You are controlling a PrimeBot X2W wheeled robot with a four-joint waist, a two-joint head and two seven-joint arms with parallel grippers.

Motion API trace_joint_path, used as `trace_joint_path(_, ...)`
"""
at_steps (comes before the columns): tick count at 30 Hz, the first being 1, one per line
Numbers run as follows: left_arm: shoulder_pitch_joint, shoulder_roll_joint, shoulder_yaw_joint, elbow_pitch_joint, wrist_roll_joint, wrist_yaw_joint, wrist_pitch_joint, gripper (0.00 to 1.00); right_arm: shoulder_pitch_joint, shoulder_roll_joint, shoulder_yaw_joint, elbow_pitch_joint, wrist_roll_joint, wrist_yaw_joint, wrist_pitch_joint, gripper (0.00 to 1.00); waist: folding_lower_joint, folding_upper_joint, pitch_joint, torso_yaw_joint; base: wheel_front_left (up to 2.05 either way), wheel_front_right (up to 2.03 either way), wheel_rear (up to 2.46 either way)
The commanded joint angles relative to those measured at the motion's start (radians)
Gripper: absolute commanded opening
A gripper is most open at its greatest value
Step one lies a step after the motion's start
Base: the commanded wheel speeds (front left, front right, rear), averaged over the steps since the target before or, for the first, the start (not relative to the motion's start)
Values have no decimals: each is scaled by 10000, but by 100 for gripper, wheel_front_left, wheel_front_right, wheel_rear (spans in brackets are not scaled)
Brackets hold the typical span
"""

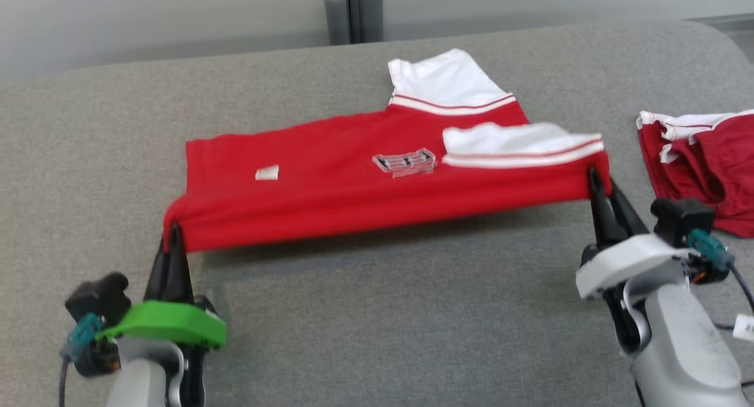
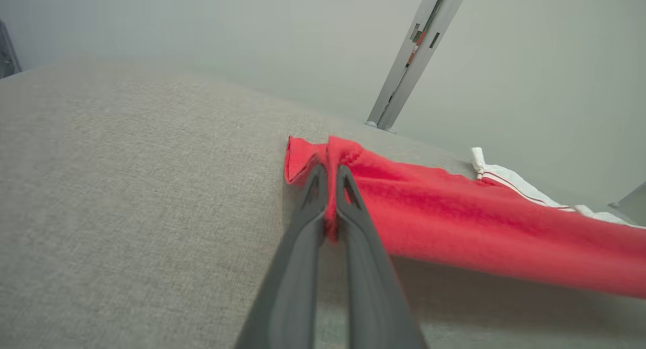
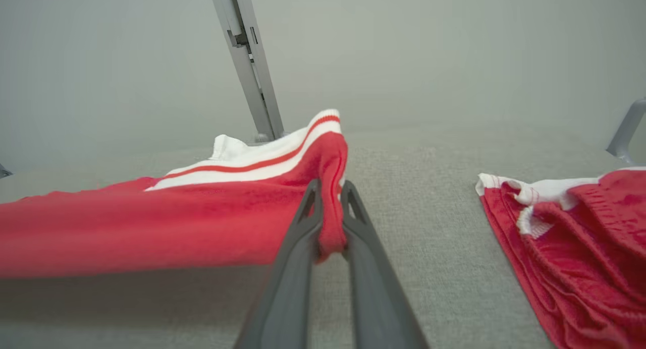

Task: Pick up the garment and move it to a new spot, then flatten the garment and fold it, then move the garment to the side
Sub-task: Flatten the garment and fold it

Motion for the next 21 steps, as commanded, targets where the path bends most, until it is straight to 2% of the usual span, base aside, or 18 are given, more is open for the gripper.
trace_joint_path(1, 495, 1, 101, 173, 119, 24, 1, 0, 469, -149, 38, 140, 165, -21, -16, 0, 0, 0, -459, 28, 0, 0, 0)
trace_joint_path(8, 2165, -168, 183, 930, 177, 26, 1, 0, 2151, -194, 223, 461, 426, -23, -16, 0, 0, 0, -459, 89, 0, 0, 0)
trace_joint_path(9, 2311, -182, 160, 984, 228, 26, 0, 16, 2313, -186, 210, 465, 439, -23, -16, 0, 0, 0, -420, 97, 0, 0, 0)
trace_joint_path(10, 2376, -180, 166, 1022, 228, 26, 0, 64, 2393, -179, 181, 463, 429, -23, -16, 24, 0, 0, -386, 100, 0, 0, 0)
trace_joint_path(11, 2410, -177, 133, 1062, 142, 26, 1, 100, 2445, -173, 151, 433, 389, -23, -16, 75, 0, 0, -314, 97, 0, 0, 0)
trace_joint_path(12, 2378, -182, 105, 1048, 109, 26, 1, 100, 2446, -167, 132, 388, 347, -23, -16, 100, 0, 0, -253, 99, 0, 0, 0)
trace_joint_path(21, 449, -210, 302, 492, 957, 32, 1, 100, 1155, -46, -157, -6, -597, -19, -15, 100, 0, 0, 682, 162, 0, 0, 0)
